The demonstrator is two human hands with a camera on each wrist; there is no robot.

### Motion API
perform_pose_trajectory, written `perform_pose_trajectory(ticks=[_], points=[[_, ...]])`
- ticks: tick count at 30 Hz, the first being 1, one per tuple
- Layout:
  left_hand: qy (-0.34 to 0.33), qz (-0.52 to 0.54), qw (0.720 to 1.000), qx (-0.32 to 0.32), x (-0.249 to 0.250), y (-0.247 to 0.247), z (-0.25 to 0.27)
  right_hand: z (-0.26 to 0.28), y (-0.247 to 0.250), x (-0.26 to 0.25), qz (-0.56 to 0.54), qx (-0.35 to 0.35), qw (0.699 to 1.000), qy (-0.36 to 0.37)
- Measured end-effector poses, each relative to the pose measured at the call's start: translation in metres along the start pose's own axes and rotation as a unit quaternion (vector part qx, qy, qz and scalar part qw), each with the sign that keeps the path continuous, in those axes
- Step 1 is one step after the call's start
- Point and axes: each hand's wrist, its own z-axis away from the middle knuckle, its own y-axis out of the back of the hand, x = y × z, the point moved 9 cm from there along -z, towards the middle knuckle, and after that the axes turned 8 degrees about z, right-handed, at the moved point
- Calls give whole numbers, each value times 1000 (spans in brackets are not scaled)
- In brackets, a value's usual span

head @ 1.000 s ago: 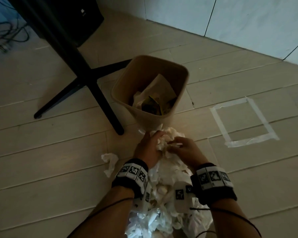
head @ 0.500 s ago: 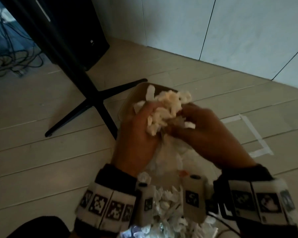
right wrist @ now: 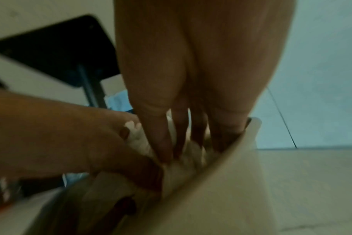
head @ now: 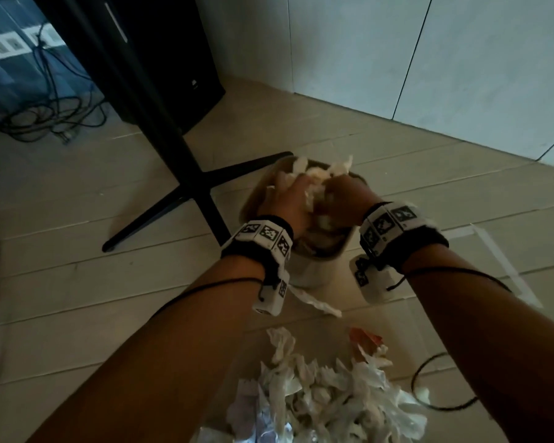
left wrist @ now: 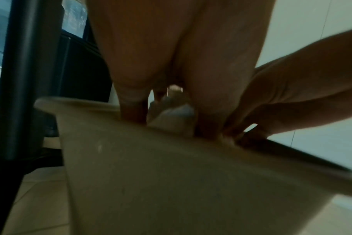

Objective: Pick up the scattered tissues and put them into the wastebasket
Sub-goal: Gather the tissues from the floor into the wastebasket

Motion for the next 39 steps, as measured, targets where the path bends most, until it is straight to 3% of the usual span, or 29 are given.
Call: perform_pose_trajectory(ticks=[3,5,9,11,14,16,18,20,22,24,27,34,39], points=[[-13,-121,982,-142,-5,-40,-5,0,-30,-4,151,-98,984,8],[-15,-165,967,-194,-4,-48,-1,2,-33,-13,183,-125,975,13],[-3,-169,960,-221,-4,-26,9,17,7,-35,107,-21,992,71],[-20,-125,974,-189,-2,-4,17,40,34,-30,12,60,995,83],[-43,47,997,-43,7,35,51,82,62,4,-136,201,969,50],[-125,156,977,74,27,52,92,101,54,38,-193,236,952,1],[-169,250,946,116,37,37,124,116,29,74,-232,226,944,-59],[-145,267,949,88,33,-9,133,133,-11,107,-247,186,943,-124],[-101,222,969,35,17,-66,127,153,-60,134,-251,123,942,-185],[-65,141,987,-42,-8,-122,114,175,-107,152,-237,53,943,-229],[1,63,984,-167,-48,-186,96,207,-161,168,-231,-28,930,-285],[20,-62,964,-259,-89,-239,67,284,-229,191,-267,-76,851,-446],[-11,-71,947,-313,-72,-272,90,322,-263,183,-323,-98,790,-512]])
